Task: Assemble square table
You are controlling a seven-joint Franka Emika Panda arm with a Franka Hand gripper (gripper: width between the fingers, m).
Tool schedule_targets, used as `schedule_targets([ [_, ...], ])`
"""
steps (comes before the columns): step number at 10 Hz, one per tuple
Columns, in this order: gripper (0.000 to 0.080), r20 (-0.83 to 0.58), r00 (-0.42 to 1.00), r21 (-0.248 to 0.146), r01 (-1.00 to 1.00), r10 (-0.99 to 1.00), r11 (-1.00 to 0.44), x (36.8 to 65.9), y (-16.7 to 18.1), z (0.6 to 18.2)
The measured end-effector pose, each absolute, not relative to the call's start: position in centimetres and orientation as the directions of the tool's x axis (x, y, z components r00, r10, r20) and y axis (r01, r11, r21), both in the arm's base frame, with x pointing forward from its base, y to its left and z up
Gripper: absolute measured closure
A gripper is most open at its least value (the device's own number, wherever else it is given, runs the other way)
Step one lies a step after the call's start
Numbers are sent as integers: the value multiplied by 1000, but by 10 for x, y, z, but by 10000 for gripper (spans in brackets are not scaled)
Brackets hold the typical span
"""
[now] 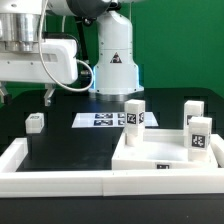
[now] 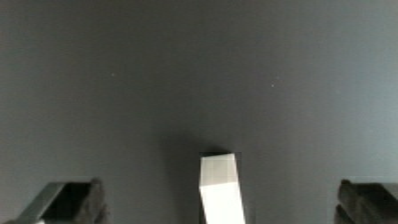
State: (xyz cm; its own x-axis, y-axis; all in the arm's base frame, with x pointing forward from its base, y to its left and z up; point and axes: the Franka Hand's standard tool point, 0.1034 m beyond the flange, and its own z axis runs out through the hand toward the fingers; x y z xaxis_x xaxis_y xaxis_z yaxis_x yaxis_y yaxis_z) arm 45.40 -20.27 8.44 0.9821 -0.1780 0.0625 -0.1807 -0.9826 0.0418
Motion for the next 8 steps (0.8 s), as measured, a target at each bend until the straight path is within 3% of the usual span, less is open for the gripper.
schedule_targets([
  [4,151,64,986,47,-159,-156,-986,452,-204,83],
  [5,151,60,996,65,-63,-59,-996,438,-208,77],
  [8,151,23,993,63,111,113,-992,418,-220,70],
])
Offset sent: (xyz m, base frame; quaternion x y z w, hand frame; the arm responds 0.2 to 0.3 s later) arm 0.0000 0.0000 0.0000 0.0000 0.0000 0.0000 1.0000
